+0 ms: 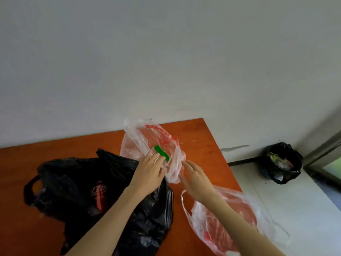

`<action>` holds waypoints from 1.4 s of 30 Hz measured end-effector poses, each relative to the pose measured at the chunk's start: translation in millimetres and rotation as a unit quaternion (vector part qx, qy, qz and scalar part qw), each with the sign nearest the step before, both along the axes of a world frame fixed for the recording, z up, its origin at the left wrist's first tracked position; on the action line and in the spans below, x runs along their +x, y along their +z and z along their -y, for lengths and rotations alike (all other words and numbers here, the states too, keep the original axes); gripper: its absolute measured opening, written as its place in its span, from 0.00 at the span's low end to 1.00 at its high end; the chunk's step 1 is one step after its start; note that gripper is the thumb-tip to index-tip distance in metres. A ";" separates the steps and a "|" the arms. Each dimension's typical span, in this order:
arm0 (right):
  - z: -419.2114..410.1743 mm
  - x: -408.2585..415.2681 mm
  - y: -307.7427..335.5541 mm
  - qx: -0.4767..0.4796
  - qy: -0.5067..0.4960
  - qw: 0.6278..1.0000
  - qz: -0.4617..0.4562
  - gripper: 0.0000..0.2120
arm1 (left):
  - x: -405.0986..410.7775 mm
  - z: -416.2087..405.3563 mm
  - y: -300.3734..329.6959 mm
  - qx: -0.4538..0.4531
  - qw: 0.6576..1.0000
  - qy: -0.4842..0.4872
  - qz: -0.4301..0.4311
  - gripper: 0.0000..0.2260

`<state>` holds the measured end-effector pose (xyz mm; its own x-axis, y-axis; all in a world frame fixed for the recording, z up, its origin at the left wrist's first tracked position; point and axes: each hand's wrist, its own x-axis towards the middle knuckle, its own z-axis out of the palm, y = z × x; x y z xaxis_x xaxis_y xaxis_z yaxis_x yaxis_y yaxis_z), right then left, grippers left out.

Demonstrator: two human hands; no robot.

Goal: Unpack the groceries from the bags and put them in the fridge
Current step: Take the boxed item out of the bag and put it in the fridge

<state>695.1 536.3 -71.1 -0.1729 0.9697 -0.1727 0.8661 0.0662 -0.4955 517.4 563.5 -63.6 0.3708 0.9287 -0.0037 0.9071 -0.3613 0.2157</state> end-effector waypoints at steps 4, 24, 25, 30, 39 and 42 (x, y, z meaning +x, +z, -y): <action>-34.6 -17.3 -21.7 -0.040 -0.007 0.999 0.000 0.26 | -8.2 -54.6 -7.8 -0.035 0.999 -0.012 -0.021 0.21; -115.1 -16.2 -127.9 -0.112 0.089 0.985 0.092 0.43 | -14.3 -172.2 -97.9 -0.129 0.985 -0.038 -0.108 0.10; -114.8 -15.7 -127.9 -0.115 0.093 0.985 0.091 0.45 | -14.7 -173.2 -96.4 -0.131 0.985 -0.036 -0.105 0.09; -118.9 -14.0 -123.4 -0.124 0.098 0.983 0.090 0.31 | -16.3 -171.4 -75.9 -0.144 0.982 -0.054 -0.111 0.07; -126.6 -14.4 -93.4 -0.191 0.027 0.978 -0.077 0.29 | -17.1 -170.5 1.0 -0.091 0.996 -0.012 -0.004 0.09; -129.8 -16.9 -51.9 -0.206 -0.067 0.921 -0.323 0.27 | -16.3 -166.9 32.6 -0.065 0.996 0.010 0.053 0.06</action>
